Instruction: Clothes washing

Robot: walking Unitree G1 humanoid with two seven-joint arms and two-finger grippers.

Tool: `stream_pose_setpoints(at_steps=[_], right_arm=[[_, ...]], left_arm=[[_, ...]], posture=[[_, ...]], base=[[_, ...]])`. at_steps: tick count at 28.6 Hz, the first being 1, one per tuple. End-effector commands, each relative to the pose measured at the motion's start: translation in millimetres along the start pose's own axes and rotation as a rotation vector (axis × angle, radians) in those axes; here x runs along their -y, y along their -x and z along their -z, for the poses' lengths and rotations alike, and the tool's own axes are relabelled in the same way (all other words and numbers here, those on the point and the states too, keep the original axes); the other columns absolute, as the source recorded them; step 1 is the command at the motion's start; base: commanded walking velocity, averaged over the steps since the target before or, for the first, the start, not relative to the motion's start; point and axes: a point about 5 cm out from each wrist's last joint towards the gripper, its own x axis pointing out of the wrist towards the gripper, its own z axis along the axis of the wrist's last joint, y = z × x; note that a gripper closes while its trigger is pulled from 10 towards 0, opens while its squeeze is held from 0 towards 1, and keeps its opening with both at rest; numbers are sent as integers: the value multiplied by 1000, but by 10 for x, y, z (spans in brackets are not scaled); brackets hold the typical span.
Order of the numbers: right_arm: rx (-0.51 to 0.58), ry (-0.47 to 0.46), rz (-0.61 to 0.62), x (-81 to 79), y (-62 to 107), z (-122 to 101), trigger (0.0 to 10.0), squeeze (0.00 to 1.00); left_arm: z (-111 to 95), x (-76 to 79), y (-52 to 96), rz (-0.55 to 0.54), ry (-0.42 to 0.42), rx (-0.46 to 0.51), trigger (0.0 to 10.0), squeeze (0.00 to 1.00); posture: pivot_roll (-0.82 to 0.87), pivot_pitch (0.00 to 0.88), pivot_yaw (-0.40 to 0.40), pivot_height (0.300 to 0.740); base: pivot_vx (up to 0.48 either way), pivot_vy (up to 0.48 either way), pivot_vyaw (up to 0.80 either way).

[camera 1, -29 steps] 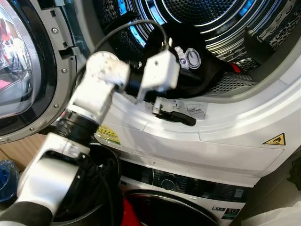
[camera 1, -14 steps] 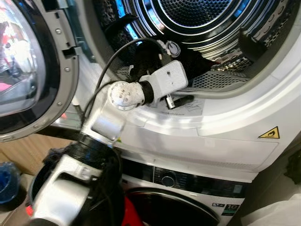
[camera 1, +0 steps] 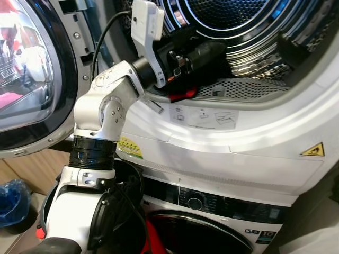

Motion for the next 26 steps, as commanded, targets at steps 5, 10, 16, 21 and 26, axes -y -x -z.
stream_pose_setpoints(at_steps=[5, 10, 16, 21, 26], right_arm=[[-18, 3, -27, -29, 5, 40, 10000, 0], [-25, 4, -58, -65, 2, 36, 10000, 0], [-30, 12, -74, -78, 3, 42, 10000, 0], [-29, 11, -79, -97, 2, 42, 10000, 0], [-31, 8, -78, -103, 5, 56, 10000, 0]], left_arm=[[359, -78, -40, -178, -114, -273, 10000, 0], [670, 77, -72, -260, -51, -398, 10000, 0], [758, 334, -274, -232, 227, -341, 10000, 0], [585, 303, -432, -148, 346, -188, 10000, 0], [463, 167, -504, -181, 391, -109, 10000, 0]], posture=[[102, 0, 86, 740], [102, 0, 86, 740], [103, 0, 87, 740], [90, 0, 89, 740], [57, 0, 99, 740]], base=[[0, 0, 0], [0, 0, 0], [0, 0, 0], [0, 0, 0], [0, 0, 0]])
